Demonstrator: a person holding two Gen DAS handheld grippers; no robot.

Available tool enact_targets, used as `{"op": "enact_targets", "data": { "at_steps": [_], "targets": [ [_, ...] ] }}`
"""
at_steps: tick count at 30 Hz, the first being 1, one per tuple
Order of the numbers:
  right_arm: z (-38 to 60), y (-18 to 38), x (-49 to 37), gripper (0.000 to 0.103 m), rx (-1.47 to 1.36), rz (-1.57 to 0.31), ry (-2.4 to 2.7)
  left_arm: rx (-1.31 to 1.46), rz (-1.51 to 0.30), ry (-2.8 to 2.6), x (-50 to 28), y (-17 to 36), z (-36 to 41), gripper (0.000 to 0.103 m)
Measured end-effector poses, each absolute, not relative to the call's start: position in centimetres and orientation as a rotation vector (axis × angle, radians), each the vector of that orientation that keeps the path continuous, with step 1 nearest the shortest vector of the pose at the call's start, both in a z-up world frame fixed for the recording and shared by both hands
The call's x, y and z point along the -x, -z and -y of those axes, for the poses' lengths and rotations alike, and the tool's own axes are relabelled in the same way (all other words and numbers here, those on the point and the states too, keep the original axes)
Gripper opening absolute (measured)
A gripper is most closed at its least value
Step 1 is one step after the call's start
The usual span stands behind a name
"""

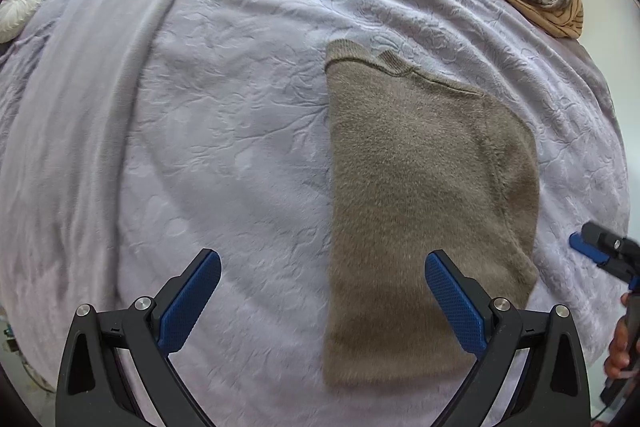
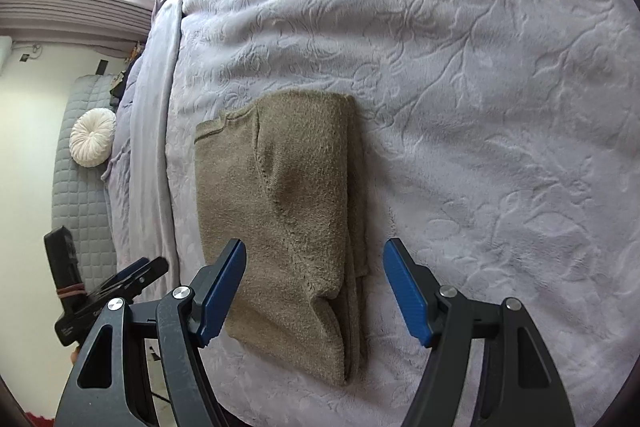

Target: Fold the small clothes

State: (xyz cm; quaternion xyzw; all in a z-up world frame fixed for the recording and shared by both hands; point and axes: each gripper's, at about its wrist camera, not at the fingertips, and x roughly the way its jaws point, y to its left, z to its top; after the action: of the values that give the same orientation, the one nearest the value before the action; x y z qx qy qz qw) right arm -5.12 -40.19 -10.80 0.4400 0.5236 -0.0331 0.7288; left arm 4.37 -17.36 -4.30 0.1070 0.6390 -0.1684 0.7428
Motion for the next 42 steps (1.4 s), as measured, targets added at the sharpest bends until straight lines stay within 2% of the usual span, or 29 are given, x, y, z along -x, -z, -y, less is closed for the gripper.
{"op": "enact_targets", "data": {
  "at_steps": [15, 27, 28, 30, 31, 32, 33, 36, 42],
  "targets": [
    [41.1, 19.0, 3.0, 0.075, -1.080, -1.161, -0.122, -0.057, -1.531, 0.671, -6.0, 12.6, 19.3, 0.102],
    [37.9, 21.5, -2.6, 0.076, -1.099, -1.171, -0.262, -0.172, -1.471, 0.681, -5.6, 12.8, 23.4, 0.102],
    [37.8, 21.5, -2.5, 0.076, -1.104, -1.171, -0.253, -0.176, -1.469, 0.684, -5.6, 12.7, 23.6, 0.100],
    [37.6, 21.5, -2.6, 0.073, -1.127, -1.173, -0.231, -0.173, -1.462, 0.690, -5.5, 12.5, 23.8, 0.082],
    [37.5, 21.6, -2.8, 0.056, -1.139, -1.185, -0.222, -0.171, -1.451, 0.694, -5.5, 12.1, 23.8, 0.076],
    [37.5, 21.5, -2.7, 0.042, -1.152, -1.199, -0.219, -0.170, -1.446, 0.701, -5.5, 11.8, 23.7, 0.064],
    [37.3, 21.4, -2.7, 0.042, -1.168, -1.200, -0.224, -0.169, -1.438, 0.707, -5.5, 11.3, 23.4, 0.054],
    [36.9, 19.9, -2.5, 0.039, -1.187, -1.167, -0.263, -0.167, -1.422, 0.735, -5.4, 9.8, 22.8, 0.046],
    [34.9, 16.4, -2.5, 0.038, -1.213, -1.121, -0.313, -0.194, -1.390, 0.752, -4.5, 6.5, 21.9, 0.045]
  ]
}}
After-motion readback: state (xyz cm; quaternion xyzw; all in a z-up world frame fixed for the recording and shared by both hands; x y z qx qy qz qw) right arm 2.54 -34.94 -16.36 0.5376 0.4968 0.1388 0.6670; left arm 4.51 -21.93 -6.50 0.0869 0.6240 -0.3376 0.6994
